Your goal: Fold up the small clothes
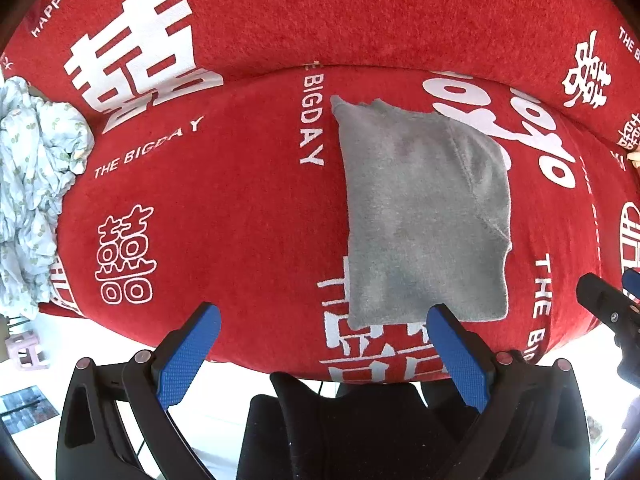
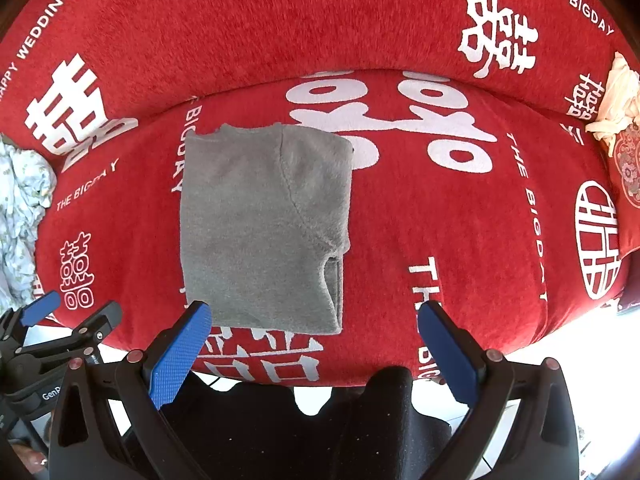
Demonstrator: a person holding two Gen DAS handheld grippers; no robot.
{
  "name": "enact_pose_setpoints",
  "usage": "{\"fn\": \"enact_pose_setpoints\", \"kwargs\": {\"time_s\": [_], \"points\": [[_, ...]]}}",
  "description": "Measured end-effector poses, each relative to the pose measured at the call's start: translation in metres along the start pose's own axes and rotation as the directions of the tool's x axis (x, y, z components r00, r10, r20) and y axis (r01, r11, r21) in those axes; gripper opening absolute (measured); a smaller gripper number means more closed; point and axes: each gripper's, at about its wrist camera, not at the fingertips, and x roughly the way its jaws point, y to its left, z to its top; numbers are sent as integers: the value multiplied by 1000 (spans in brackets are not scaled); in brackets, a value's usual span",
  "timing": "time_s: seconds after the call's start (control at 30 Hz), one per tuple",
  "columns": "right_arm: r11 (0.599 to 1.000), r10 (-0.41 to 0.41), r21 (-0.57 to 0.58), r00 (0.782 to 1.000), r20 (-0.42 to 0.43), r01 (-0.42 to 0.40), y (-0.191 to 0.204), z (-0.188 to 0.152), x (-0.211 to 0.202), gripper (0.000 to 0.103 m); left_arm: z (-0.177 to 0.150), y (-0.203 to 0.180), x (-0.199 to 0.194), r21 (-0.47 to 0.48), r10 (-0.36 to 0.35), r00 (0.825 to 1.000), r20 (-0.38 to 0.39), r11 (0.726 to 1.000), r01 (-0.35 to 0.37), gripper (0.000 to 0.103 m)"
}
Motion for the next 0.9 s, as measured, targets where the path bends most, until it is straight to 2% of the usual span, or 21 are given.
{"fn": "enact_pose_setpoints", "kwargs": {"time_s": [0.27, 0.9], "points": [[1000, 3, -1, 1000, 1, -3, 1, 1, -1, 103, 3, -1, -2, 3, -10, 1000, 3, 1000, 10, 103], [1000, -1, -6, 1000, 4, 1, 2, 5, -2, 103, 5, -1, -5, 4, 16, 1000, 10, 1000, -16, 103]]}}
